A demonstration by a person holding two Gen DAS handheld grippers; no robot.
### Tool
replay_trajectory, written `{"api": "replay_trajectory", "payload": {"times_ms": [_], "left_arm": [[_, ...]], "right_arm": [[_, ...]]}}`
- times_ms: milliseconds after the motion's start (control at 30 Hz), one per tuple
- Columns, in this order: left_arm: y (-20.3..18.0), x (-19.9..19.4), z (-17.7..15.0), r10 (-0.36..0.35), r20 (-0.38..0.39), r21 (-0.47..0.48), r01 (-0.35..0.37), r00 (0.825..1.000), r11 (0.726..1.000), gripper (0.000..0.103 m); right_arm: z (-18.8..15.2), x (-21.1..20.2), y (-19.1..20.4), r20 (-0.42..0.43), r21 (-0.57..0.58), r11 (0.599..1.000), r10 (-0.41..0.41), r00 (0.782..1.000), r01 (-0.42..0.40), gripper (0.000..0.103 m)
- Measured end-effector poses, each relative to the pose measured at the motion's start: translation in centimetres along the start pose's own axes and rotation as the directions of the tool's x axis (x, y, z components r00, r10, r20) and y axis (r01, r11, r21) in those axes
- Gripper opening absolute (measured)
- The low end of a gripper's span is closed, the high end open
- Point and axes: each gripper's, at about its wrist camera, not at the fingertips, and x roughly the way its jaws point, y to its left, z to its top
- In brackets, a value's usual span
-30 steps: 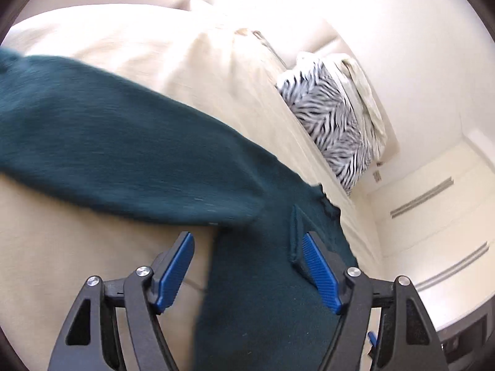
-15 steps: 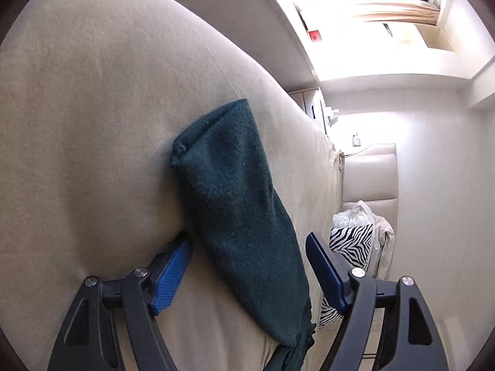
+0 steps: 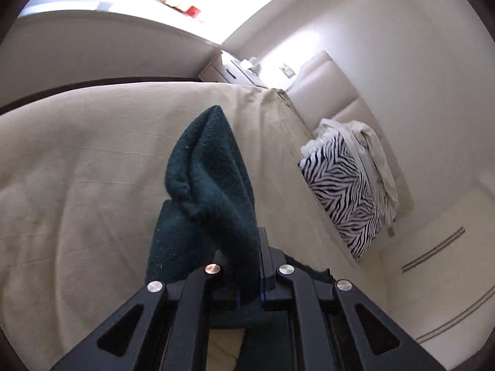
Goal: Fold small clothes
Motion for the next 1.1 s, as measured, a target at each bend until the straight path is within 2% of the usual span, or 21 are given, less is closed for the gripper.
{"api": "replay_trajectory", "payload": {"times_ms": [67,100,167,233,267,333,400,433,467,500,567,633,700,800,867,933,1000,1033,1067,1100], "left_arm": [[-7.1,2.0,-4.1,0.014,-0.052,0.238,-0.001,0.999,0.971,0.008],[-10.3,3.0,-6.9,0.018,-0.074,0.345,0.009,0.997,0.939,0.008],[-14.6,4.7,-12.5,0.028,-0.135,0.493,0.042,0.991,0.869,0.009],[-17.2,6.5,-17.9,0.057,-0.203,0.597,0.077,0.978,0.799,0.012],[-18.2,7.6,-20.6,0.084,-0.227,0.641,0.084,0.970,0.763,0.015],[-17.8,9.1,-24.1,0.143,-0.272,0.699,0.094,0.952,0.709,0.022],[-16.0,8.3,-25.7,0.177,-0.286,0.724,0.092,0.942,0.684,0.032],[-15.6,8.2,-26.1,0.181,-0.285,0.728,0.090,0.941,0.680,0.043],[-14.6,7.2,-25.8,0.173,-0.284,0.722,0.092,0.943,0.686,0.053],[-14.2,6.7,-25.1,0.159,-0.286,0.709,0.097,0.945,0.698,0.057],[-12.8,5.2,-23.7,0.132,-0.276,0.675,0.094,0.952,0.732,0.072],[-11.3,3.8,-22.3,0.100,-0.258,0.636,0.091,0.961,0.766,0.082],[-10.4,3.8,-21.7,0.104,-0.250,0.616,0.075,0.963,0.785,0.083],[-8.2,3.2,-21.3,0.098,-0.258,0.569,0.070,0.961,0.819,0.083],[-7.2,3.2,-21.4,0.103,-0.275,0.552,0.069,0.956,0.831,0.082],[-6.3,3.1,-21.2,0.092,-0.288,0.523,0.077,0.953,0.849,0.082],[-5.5,2.8,-20.9,0.069,-0.293,0.493,0.089,0.954,0.866,0.082],[-5.1,2.7,-20.8,0.061,-0.294,0.479,0.092,0.954,0.873,0.082],[-4.7,2.7,-20.7,0.054,-0.295,0.465,0.094,0.954,0.881,0.082],[-4.3,2.6,-20.6,0.048,-0.295,0.451,0.095,0.954,0.887,0.082]], "right_arm": [[0.1,-0.8,-1.0,0.014,0.015,1.000,0.000,1.000,0.000,0.071],[0.2,-1.1,-1.5,0.022,0.024,1.000,-0.001,1.000,0.000,0.071],[0.4,-1.6,-2.6,0.035,0.044,0.999,-0.008,0.999,0.007,0.071],[0.7,-2.1,-3.9,0.045,0.065,0.998,-0.020,0.999,0.017,0.071],[0.9,-2.3,-4.5,0.047,0.072,0.997,-0.026,0.999,0.023,0.071],[1.3,-2.3,-5.6,0.039,0.082,0.996,-0.049,0.998,0.046,0.071],[1.7,-1.9,-6.4,0.018,0.087,0.994,-0.067,0.998,0.065,0.071],[1.9,-1.4,-6.6,0.008,0.088,0.993,-0.075,0.997,0.074,0.071],[2.1,-0.8,-6.7,-0.007,0.088,0.992,-0.086,0.996,0.086,0.071],[2.3,-0.1,-6.7,-0.020,0.088,0.992,-0.089,0.996,0.090,0.071],[2.7,1.8,-6.1,-0.050,0.077,0.993,-0.083,0.995,0.086,0.071],[3.0,4.5,-4.7,-0.094,0.063,0.994,-0.087,0.992,0.093,0.071],[3.1,7.4,-3.3,-0.153,0.045,0.997,-0.059,0.987,0.066,0.072],[3.1,11.8,-1.1,-0.233,0.017,0.997,-0.064,0.970,0.070,0.072],[2.8,14.5,-0.5,-0.290,0.043,0.997,-0.047,0.956,0.062,0.072],[2.6,16.4,-0.3,-0.312,0.060,0.995,-0.054,0.949,0.076,0.072],[2.8,17.0,0.1,-0.297,0.039,0.994,-0.090,0.951,0.106,0.072],[2.9,17.1,0.3,-0.292,0.030,0.993,-0.097,0.952,0.111,0.068],[2.9,17.1,0.6,-0.286,0.009,0.993,-0.107,0.952,0.115,0.050],[3.0,17.1,0.9,-0.285,-0.027,0.991,-0.135,0.949,0.132,0.037]]}}
